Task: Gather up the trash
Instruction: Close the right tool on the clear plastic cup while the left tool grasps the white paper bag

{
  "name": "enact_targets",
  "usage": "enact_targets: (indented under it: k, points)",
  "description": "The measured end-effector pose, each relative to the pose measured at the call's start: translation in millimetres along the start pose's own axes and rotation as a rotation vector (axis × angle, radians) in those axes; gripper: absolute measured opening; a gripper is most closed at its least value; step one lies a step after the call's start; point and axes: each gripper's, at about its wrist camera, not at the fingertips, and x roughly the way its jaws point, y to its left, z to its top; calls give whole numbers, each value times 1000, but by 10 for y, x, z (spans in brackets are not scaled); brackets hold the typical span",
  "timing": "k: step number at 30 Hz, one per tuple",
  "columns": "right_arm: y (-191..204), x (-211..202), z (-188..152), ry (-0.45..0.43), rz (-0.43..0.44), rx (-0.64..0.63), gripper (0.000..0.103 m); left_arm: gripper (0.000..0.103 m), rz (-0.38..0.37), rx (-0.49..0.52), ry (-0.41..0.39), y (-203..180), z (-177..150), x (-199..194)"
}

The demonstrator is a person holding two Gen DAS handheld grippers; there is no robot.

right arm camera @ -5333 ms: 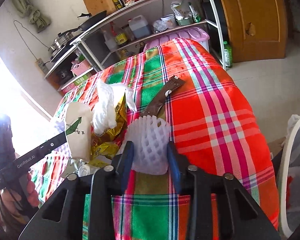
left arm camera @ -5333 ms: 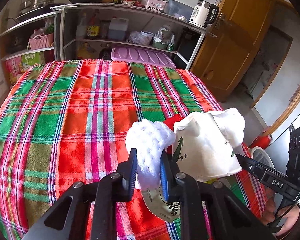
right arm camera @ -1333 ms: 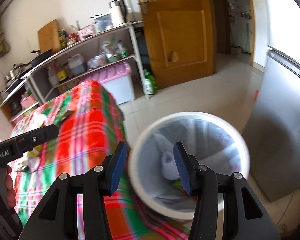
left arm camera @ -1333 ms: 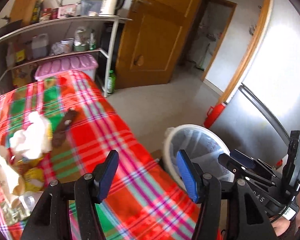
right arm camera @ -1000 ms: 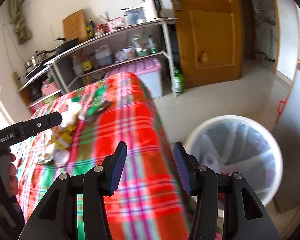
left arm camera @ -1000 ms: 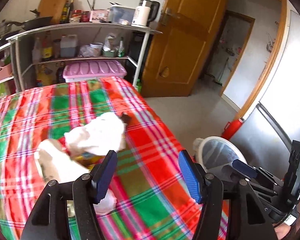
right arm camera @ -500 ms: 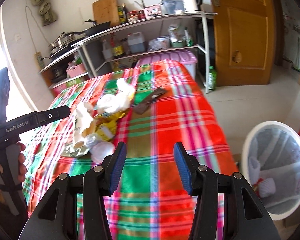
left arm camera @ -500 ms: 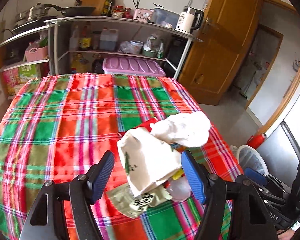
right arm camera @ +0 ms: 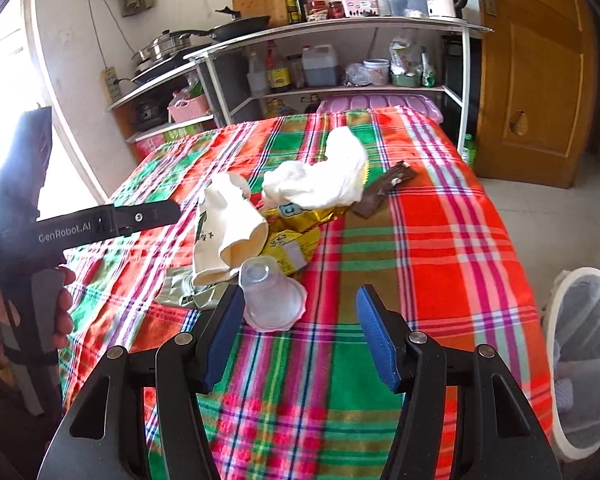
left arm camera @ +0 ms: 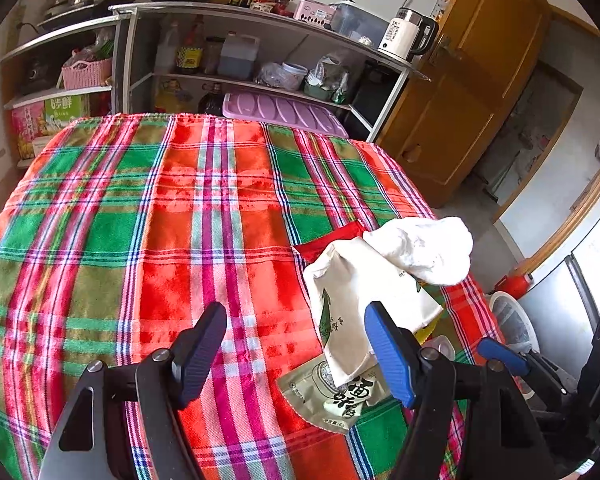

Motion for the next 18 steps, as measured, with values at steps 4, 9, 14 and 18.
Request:
enact_targets:
  k: [4,9,14,18]
  points:
    - [53,94,9,22,10,-9,59,71,-1,7,17,0,8,85]
    - [72,206,43,43,8,-18,59,71,-19,21,31,-13,39,169]
    - [85,284,74,54,17,-18,59,71,-3,13,46,19,44,247]
    - [90,349,95,61,8,-21,45,71,-15,21,46,9,55,279]
